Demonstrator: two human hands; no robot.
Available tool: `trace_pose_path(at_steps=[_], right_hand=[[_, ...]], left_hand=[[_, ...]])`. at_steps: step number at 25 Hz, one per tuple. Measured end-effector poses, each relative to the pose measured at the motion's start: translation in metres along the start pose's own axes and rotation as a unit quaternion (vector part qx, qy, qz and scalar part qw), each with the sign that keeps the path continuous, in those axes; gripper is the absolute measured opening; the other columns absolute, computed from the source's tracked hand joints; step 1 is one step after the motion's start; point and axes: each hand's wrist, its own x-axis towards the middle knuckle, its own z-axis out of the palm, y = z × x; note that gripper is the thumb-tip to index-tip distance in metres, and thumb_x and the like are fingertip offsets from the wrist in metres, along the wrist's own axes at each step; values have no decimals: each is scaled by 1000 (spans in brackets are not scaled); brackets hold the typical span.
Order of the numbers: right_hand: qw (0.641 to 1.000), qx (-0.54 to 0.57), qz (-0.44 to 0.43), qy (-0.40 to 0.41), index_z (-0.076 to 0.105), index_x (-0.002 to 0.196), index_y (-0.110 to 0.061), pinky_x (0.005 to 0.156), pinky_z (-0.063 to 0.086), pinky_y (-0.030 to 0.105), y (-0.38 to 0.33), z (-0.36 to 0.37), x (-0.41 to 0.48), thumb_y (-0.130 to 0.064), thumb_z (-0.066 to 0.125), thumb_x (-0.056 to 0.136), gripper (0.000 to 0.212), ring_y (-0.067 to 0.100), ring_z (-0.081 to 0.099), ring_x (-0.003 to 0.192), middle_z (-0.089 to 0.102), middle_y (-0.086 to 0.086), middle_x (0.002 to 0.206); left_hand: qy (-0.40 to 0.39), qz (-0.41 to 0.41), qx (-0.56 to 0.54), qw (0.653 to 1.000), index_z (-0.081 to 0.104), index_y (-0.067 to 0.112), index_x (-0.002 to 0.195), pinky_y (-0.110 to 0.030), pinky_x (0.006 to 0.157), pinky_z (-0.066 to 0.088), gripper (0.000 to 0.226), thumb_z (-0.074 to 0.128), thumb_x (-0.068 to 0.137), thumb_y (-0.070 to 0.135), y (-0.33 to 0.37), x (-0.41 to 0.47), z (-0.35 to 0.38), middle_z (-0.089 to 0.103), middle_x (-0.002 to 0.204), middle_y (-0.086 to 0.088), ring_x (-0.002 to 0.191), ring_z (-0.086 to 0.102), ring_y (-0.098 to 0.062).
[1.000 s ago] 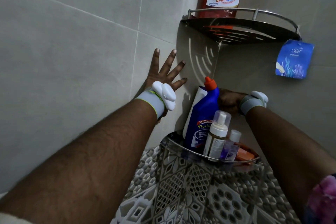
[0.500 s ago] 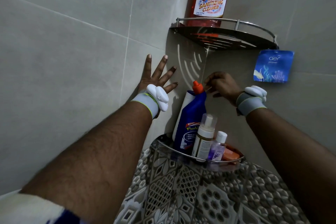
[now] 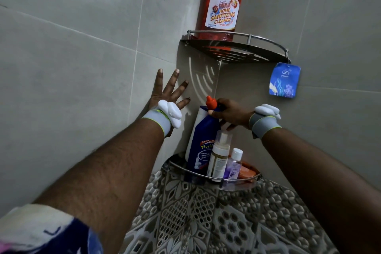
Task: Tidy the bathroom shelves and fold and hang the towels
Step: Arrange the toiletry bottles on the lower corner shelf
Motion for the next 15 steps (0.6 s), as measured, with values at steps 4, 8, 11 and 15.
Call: trace_pose_path(at_steps=[4, 8, 11, 15], right_hand=[[999, -32, -19, 13, 45, 131, -14, 80, 57, 51, -8, 4, -4, -29, 54, 95, 41, 30, 64, 100, 58, 16, 121], [998, -61, -28, 20, 42, 134, -14, 81, 57, 50, -18, 7, -8, -28, 53, 95, 43, 30, 60, 105, 54, 15, 125], [996, -71, -38, 27, 39, 137, -14, 81, 57, 49, -25, 8, -9, -28, 51, 96, 45, 31, 58, 108, 52, 16, 128], [995, -69, -54, 46, 39, 137, -15, 79, 57, 50, -36, 4, -9, -29, 51, 96, 45, 32, 58, 108, 51, 16, 128]], left_hand=[[3, 4, 12, 1000, -10, 35, 150, -84, 86, -19, 78, 26, 87, 63, 0, -2, 0, -23, 158, -14, 134, -26, -57], [10, 6, -2, 1000, -11, 35, 150, -83, 91, -16, 73, 21, 90, 61, -1, -3, -1, -23, 157, -14, 135, -26, -57], [11, 8, -24, 1000, -10, 35, 151, -80, 100, -9, 69, 20, 93, 58, -1, -5, -2, -23, 157, -13, 135, -26, -55], [25, 13, -27, 999, -3, 36, 151, -80, 97, -13, 67, 21, 92, 57, -2, -6, 1, -21, 158, -12, 135, -27, -56]])
